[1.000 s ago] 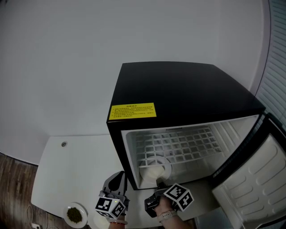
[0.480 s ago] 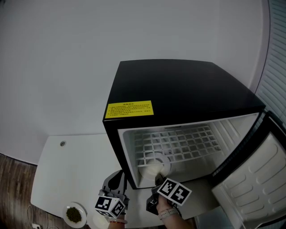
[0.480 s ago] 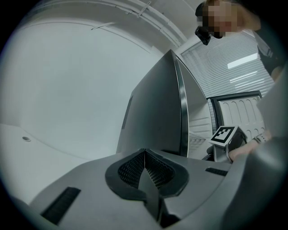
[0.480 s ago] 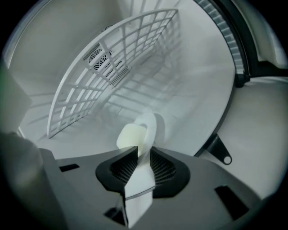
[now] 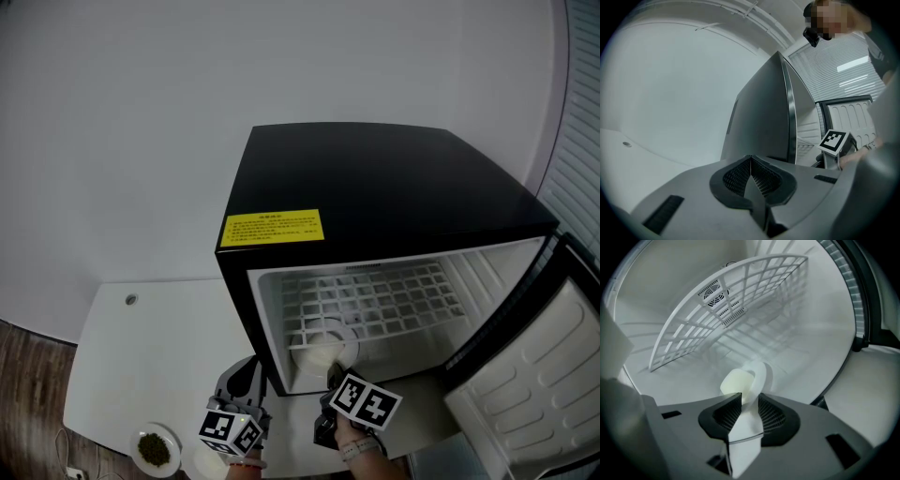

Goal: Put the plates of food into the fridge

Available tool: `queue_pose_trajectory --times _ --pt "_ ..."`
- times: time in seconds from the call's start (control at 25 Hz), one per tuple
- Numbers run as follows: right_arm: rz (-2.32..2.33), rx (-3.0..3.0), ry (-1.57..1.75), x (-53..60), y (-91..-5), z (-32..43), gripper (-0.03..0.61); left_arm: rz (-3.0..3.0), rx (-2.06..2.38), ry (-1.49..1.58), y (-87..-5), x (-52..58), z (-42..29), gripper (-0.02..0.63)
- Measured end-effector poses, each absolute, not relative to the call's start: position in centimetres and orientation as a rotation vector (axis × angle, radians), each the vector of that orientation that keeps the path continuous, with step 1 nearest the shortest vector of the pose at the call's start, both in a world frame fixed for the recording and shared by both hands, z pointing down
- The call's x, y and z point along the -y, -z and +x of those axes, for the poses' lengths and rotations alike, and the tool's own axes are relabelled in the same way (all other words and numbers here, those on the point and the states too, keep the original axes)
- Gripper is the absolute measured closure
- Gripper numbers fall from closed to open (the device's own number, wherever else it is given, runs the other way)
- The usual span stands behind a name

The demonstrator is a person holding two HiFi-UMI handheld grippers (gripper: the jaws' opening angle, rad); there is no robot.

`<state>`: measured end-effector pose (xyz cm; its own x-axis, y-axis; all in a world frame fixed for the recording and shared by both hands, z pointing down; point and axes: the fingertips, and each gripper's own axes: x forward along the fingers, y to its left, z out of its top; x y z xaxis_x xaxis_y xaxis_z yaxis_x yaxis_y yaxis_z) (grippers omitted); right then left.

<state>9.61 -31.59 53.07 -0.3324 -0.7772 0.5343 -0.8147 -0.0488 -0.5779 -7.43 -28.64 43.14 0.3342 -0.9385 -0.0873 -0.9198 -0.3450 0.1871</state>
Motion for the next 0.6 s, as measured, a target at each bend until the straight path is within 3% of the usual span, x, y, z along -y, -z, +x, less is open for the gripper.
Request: queue_pose_trajectory --times 0.24,0.6 --pt "1.777 2.142 -1.291 31.24 -53.02 9.59 0.475 2.493 1.726 0.279 -43.53 28.67 -7.53 0.604" --pt "1.802 2.131 -1.142 30.94 -52.63 10.0 0.37 2.498 1.714 0.287 -43.26 28.42 -7.45 0.604"
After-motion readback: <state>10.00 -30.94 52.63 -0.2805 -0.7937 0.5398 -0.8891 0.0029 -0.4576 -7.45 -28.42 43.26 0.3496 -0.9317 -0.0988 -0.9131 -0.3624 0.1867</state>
